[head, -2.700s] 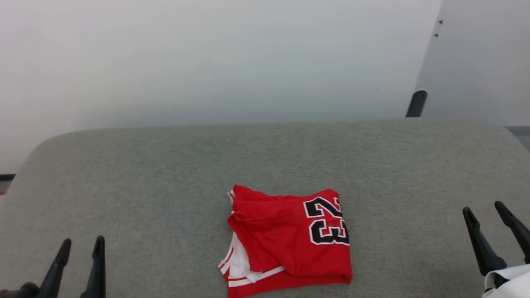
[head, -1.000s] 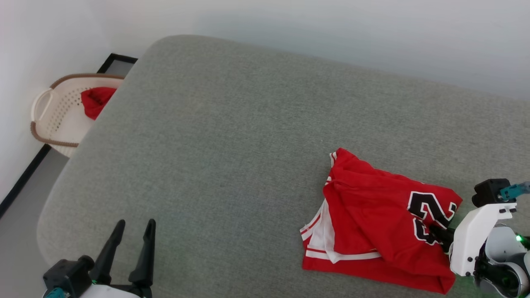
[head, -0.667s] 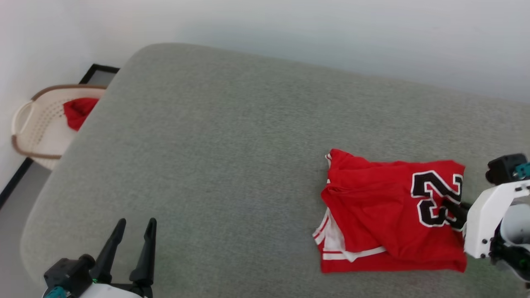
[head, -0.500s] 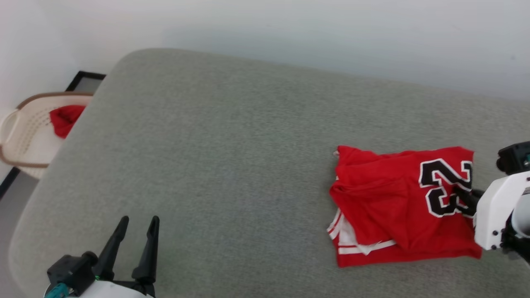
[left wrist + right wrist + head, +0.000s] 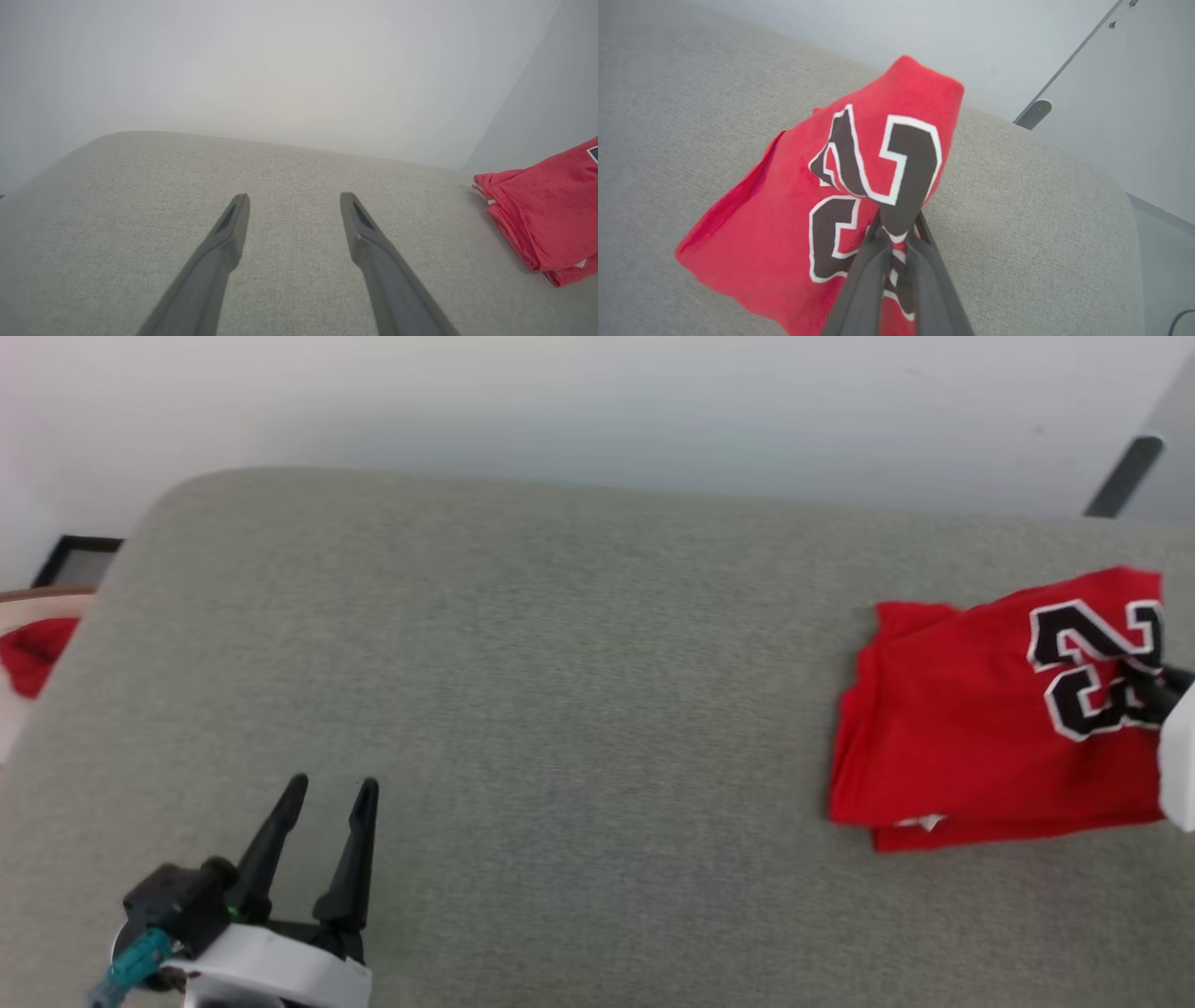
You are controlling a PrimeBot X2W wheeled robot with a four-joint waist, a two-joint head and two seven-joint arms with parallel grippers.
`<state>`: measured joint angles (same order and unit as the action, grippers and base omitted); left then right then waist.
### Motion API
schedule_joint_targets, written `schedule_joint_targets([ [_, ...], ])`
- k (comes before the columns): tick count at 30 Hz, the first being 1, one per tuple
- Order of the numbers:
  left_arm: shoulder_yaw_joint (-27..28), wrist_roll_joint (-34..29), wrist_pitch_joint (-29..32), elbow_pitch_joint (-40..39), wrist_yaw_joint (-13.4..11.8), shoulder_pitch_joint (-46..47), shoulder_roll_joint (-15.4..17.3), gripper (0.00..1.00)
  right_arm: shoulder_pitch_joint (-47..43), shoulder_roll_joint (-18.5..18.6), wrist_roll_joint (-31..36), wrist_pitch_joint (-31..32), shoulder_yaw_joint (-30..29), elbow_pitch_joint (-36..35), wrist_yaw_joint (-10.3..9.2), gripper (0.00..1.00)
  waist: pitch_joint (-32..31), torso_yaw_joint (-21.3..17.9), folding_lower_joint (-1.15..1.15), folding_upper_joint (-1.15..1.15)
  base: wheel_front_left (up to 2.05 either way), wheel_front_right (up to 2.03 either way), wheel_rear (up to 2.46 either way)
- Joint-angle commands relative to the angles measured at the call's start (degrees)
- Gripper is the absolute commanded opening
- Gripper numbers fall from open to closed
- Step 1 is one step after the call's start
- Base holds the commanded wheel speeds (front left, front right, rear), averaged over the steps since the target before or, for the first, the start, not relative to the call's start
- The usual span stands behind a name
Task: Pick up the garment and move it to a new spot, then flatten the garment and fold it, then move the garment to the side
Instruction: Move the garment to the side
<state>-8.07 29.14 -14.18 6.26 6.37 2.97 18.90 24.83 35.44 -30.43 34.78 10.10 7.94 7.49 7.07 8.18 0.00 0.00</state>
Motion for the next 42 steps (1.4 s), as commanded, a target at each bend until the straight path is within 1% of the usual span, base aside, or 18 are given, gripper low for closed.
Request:
schedule_joint_targets([
  [1,-0.09,-0.35,-0.31,0.07,0.3,1.23,0.26,1.0,1.17,1.19,0.16,-0.43,0.27,-0.25,0.0,0.0,1.35,-2.08,0.0,0.0,0.0,0.0,0.0],
  [4,-0.4,-0.45,-0.36,0.14,0.37,2.47,0.48,1.0,2.85,3.4,0.6,-1.54,0.66,-0.38,0.0,0.0,2.44,-3.57,0.0,0.0,0.0,0.0,0.0],
  [9,-0.7,-0.55,-0.51,0.21,0.56,4.71,0.87,1.0,5.98,7.04,1.28,-4.4,2.2,1.37,0.0,0.0,4.79,-6.14,0.0,0.0,0.0,0.0,0.0],
  [18,-1.26,-0.96,-0.61,-0.01,0.72,8.84,2.17,1.0,13.32,12.09,1.65,-10.51,5.81,7.09,-0.02,0.0,10.06,-10.57,0.0,0.0,0.0,0.0,0.0],
  [25,-1.9,-1.03,-0.24,-0.37,0.77,11.62,3.24,1.0,18.55,15.35,3.26,-15.65,8.57,13.12,-0.02,0.0,13.94,-12.63,0.0,0.0,0.0,0.0,0.0],
  [28,-2.26,-1.03,-0.1,-0.44,0.81,12.57,3.54,1.0,20.31,15.67,3.89,-17.09,8.58,16.57,-0.03,0.0,15.31,-13.02,0.0,0.0,0.0,0.0,0.0],
  [35,-2.81,-0.65,0.03,-0.22,0.88,13.67,3.94,1.0,22.96,14.36,6.11,-19.75,8.09,24.85,-0.03,0.0,17.38,-13.34,0.0,0.0,0.0,0.0,0.0],
  [40,-3.28,-0.4,0.11,-0.2,0.92,14.48,4.09,1.0,24.43,13.87,10.83,-21.63,7.63,30.1,-0.03,0.0,18.47,-13.02,0.0,0.0,0.0,0.0,0.0],
  [42,-3.54,-0.34,0.17,-0.15,0.94,14.72,4.18,1.0,25.0,13.14,12.16,-22.25,6.95,32.37,-0.03,0.0,18.83,-12.8,0.0,0.0,0.0,0.0,0.0],
])
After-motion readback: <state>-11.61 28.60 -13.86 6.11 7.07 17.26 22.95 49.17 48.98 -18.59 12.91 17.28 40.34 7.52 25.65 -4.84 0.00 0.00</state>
